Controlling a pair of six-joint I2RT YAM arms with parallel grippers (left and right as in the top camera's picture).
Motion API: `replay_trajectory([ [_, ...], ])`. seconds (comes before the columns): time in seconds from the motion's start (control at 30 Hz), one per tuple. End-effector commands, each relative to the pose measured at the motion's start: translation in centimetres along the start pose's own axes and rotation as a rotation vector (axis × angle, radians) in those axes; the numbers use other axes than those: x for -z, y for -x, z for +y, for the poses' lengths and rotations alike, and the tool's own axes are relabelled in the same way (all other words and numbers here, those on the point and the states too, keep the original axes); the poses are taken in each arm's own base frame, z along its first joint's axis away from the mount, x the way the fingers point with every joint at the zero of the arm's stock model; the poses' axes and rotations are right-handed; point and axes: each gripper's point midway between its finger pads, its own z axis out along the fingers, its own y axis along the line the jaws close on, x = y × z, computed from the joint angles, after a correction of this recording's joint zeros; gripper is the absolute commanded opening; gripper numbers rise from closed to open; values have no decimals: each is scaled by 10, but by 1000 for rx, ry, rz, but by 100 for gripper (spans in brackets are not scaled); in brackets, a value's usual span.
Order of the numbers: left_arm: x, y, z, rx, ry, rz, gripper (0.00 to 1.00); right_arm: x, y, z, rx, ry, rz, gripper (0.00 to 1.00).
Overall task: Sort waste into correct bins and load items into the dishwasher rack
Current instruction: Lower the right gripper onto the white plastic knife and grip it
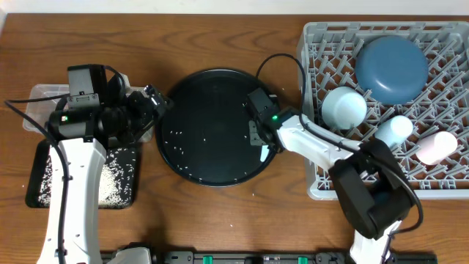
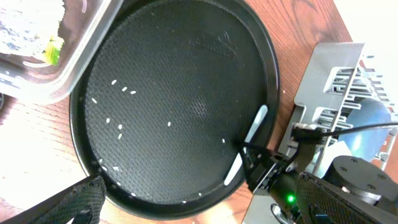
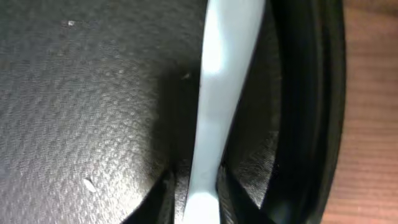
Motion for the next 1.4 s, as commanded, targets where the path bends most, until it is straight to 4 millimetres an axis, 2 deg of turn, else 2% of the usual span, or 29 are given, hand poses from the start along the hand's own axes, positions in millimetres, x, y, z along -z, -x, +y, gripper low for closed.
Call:
replay_trajectory([
  [0.0,1,3,1,-7,8,-7,98,-33,-36,-9,0,-65,108,9],
  [0.1,1,3,1,-7,8,-7,98,-33,-37,-10,1,-67,111,2],
  [0.37,1,3,1,-7,8,-7,98,-26,-29,-6,8,-49,85,1],
  [0.5,1,3,1,-7,8,-7,98,-7,-12,2,11,-15,32,1],
  [0.7,1,3,1,-7,8,-7,98,36,13,10,-6,51,-71,1],
  [0.83,1,3,1,-7,8,-7,98,60,19,10,-12,72,-105,1],
  [0.93,1,3,1,-7,8,-7,98,70,19,9,-13,76,-110,1],
  [1.13,1,3,1,-7,8,-7,98,55,-2,5,13,35,-37,1],
  [1.23,1,3,1,-7,8,-7,98,42,-13,5,28,14,1,13],
  [1.37,1,3,1,-7,8,-7,98,26,-25,5,39,-10,43,22],
])
